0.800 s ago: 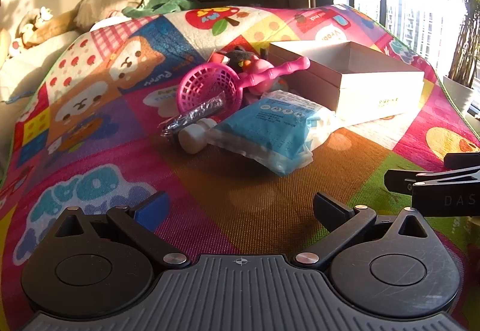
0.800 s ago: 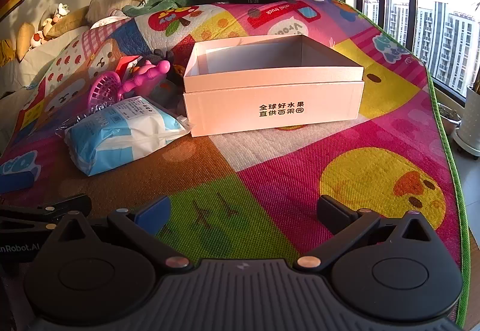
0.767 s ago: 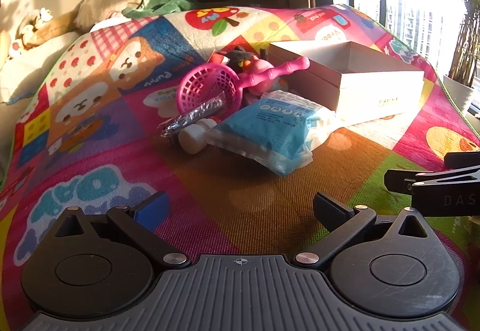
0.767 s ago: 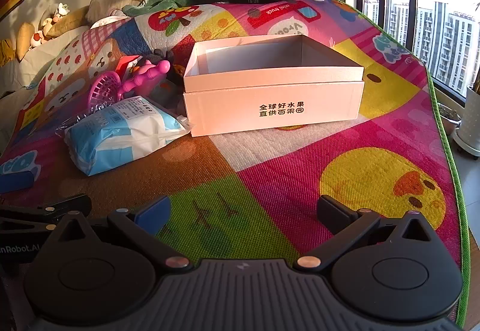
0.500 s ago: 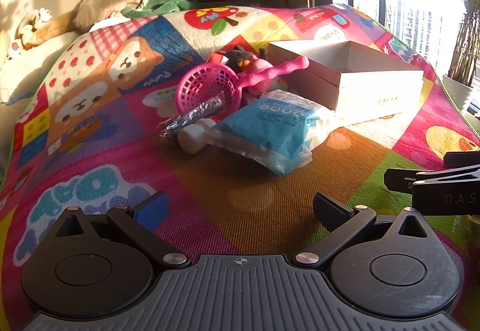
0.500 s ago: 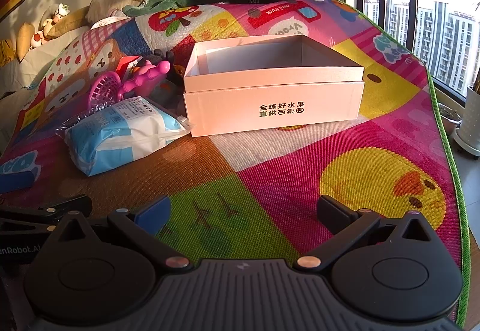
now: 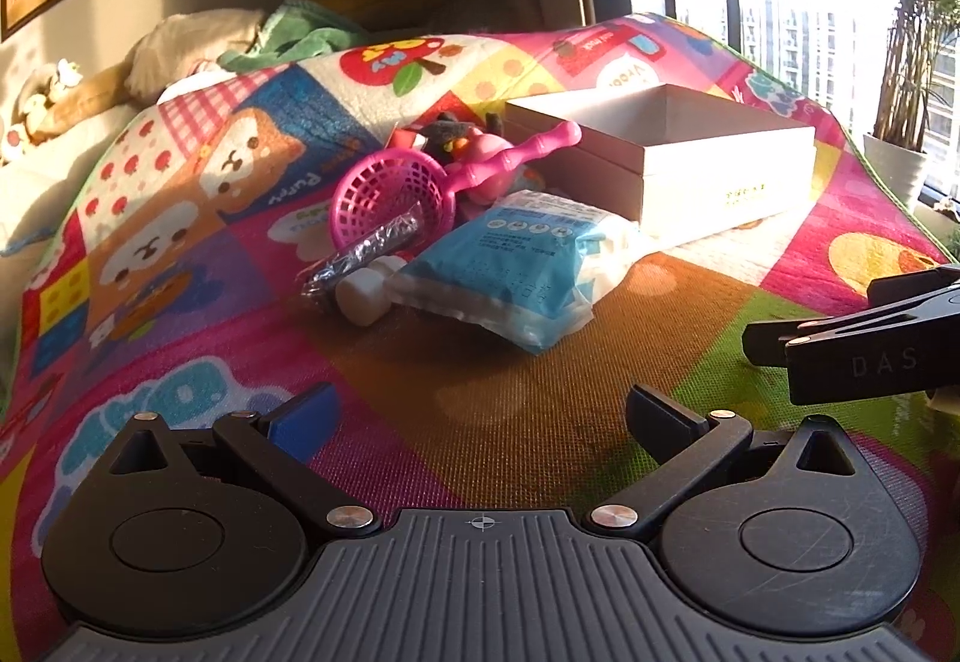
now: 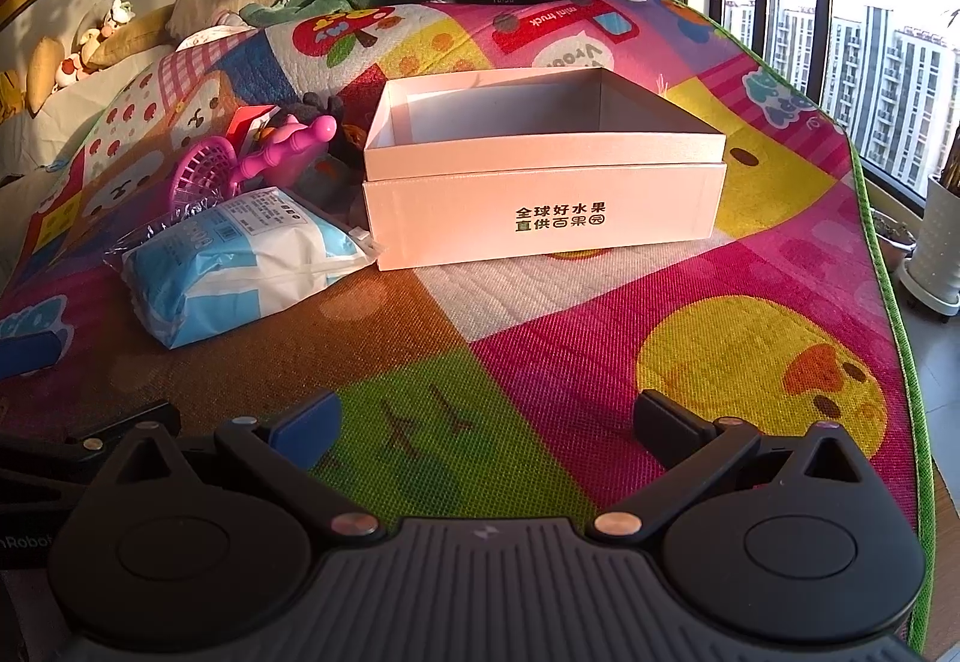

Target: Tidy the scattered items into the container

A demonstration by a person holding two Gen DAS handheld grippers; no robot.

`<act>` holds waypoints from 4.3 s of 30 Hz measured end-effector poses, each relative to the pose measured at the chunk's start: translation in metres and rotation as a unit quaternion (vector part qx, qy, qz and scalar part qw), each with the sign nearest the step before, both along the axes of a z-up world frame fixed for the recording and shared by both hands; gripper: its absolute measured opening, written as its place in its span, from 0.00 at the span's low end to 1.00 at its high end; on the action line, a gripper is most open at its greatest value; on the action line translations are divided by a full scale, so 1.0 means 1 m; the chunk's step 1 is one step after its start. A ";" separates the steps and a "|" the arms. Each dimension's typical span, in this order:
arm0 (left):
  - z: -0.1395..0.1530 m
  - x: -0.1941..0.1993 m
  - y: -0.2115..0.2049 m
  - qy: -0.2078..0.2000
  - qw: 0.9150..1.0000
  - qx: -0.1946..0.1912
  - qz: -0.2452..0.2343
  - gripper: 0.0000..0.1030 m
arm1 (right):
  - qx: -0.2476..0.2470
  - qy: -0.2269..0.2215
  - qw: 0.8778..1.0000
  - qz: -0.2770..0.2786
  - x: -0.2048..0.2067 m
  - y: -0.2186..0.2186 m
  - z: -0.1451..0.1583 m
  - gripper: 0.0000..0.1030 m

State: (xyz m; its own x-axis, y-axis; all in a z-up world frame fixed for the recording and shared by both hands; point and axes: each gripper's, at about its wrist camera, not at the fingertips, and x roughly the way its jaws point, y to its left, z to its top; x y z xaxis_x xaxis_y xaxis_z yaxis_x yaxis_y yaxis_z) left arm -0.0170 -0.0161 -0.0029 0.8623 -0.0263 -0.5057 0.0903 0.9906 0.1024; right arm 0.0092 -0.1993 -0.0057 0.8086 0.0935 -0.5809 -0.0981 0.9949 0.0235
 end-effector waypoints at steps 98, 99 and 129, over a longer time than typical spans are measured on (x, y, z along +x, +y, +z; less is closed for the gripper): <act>0.025 0.048 0.054 0.043 0.997 -0.002 -0.057 1.00 | 0.173 -0.039 0.984 -0.009 0.142 -0.076 0.054 1.00; 0.025 0.048 0.058 0.045 0.998 -0.007 -0.053 1.00 | 0.166 -0.043 0.985 0.008 0.135 -0.071 0.056 1.00; 0.051 0.038 0.144 0.009 0.995 -0.078 0.060 1.00 | -0.030 -0.064 0.947 0.315 -0.007 0.101 0.060 0.85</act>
State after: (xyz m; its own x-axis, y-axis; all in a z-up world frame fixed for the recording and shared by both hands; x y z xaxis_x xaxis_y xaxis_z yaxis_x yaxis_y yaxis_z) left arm 0.0210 0.1282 0.0482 0.8551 -0.0028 -0.5184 -0.0294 0.9981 -0.0539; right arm 0.0019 -0.0980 0.0539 0.6683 0.5503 -0.5006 -0.6699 0.7378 -0.0833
